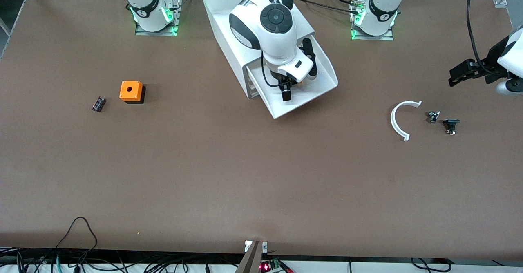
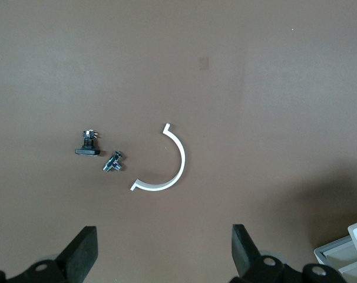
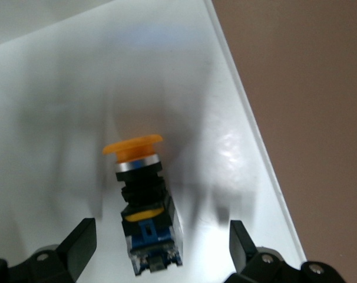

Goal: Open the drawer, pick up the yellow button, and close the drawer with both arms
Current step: 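Grasp the yellow push button in the drawer with the right gripper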

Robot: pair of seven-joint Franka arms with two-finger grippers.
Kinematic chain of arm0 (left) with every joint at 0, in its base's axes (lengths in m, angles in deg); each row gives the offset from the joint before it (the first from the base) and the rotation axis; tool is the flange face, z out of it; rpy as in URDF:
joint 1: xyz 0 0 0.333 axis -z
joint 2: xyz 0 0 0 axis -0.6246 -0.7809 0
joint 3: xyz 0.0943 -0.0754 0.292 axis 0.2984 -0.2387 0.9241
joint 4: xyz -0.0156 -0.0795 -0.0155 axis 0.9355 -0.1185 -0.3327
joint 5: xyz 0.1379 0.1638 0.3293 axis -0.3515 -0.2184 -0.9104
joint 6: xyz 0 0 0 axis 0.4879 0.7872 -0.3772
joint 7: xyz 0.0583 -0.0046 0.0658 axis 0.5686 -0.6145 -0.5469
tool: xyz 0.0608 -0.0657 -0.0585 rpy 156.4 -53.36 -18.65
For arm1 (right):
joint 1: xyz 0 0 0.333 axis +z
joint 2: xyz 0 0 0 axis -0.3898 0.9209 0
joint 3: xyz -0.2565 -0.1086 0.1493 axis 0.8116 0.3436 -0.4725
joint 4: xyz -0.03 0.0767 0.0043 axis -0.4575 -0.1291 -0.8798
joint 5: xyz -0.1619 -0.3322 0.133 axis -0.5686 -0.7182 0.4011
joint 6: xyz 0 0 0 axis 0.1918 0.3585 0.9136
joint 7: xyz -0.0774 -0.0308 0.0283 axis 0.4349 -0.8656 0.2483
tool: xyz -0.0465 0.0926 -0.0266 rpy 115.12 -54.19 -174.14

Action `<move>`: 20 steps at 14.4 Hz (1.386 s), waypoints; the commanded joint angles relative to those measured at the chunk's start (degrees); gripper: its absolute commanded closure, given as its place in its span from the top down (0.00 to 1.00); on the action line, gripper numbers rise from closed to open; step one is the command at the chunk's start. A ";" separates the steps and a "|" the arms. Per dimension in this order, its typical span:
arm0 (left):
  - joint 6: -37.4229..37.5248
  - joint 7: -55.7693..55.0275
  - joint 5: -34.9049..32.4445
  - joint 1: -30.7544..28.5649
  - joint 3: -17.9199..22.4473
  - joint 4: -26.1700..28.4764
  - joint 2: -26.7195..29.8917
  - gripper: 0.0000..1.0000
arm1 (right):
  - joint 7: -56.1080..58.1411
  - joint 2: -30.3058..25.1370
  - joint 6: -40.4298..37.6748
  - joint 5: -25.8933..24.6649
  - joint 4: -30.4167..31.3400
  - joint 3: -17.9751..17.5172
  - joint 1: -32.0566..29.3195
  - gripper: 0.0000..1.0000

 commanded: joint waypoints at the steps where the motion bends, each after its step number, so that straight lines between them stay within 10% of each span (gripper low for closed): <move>1: -1.00 -0.39 1.03 0.21 0.23 1.58 1.54 1.00 | 0.43 1.57 -0.12 -1.01 -2.32 0.53 1.08 0.98; 8: -1.27 -0.39 1.73 0.21 0.23 1.50 1.37 1.00 | 0.78 1.66 -0.04 -2.77 -2.32 1.05 2.22 0.29; 20: -13.20 -12.57 3.58 5.75 -3.44 2.19 -7.58 1.00 | -11.14 -7.56 0.67 -2.85 -1.97 0.61 -2.86 0.17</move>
